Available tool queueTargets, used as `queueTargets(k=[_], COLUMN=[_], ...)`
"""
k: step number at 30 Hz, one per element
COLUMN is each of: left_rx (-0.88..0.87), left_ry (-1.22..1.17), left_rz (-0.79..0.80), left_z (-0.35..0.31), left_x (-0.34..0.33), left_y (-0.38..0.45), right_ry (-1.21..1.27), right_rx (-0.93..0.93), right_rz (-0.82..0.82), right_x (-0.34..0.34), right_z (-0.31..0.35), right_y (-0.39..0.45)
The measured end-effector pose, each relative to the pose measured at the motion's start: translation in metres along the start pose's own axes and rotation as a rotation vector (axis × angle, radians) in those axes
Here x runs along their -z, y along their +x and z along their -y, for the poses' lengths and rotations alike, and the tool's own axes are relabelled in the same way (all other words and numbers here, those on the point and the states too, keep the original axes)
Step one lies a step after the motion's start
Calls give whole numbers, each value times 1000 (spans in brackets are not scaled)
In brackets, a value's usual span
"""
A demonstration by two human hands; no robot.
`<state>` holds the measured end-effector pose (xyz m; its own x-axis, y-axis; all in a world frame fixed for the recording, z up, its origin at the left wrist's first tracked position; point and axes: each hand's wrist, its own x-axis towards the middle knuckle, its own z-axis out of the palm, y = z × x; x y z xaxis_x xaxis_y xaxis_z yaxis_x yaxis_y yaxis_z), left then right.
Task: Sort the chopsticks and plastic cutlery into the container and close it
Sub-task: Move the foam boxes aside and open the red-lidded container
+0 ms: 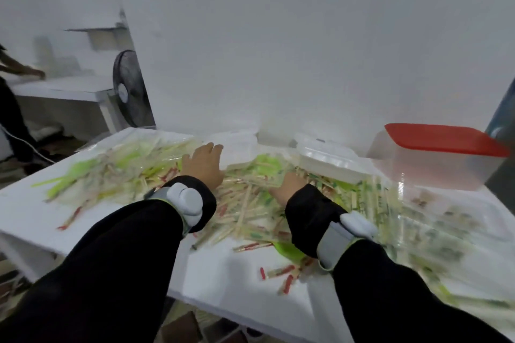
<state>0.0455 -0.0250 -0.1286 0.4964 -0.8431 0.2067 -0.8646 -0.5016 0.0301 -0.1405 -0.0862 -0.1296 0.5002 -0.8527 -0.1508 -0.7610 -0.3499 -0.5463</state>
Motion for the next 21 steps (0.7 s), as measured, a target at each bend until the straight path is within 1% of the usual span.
queueTargets(k=[2, 4, 8, 9, 11, 14, 16, 18, 21], left_rx=[-52, -40, 161, 197, 212, 143, 78, 31, -31], left_ry=[42, 59, 85, 79, 76, 121, 77, -48, -217], left_rz=[19, 6, -17, -20, -42, -47, -86, -172, -318], left_z=[12, 25, 59, 68, 81, 90, 95, 96, 88], left_x=[-2, -5, -20, -26, -33, -27, -20, -16, -5], left_y=[14, 25, 38, 40, 43, 45, 43, 43, 40], right_ry=[84, 128, 280, 334, 444, 571, 691, 804, 910], right_rx=[-55, -94, -156, -165, -174, -203, -213, -190, -140], right_rz=[-21, -37, -116, -140, -180, -205, -217, -193, -134], right_x=[-10, -18, -27, -28, -27, -21, -17, -10, 4], right_z=[8, 14, 18, 21, 24, 25, 24, 26, 28], right_y=[11, 17, 23, 22, 22, 22, 24, 23, 19])
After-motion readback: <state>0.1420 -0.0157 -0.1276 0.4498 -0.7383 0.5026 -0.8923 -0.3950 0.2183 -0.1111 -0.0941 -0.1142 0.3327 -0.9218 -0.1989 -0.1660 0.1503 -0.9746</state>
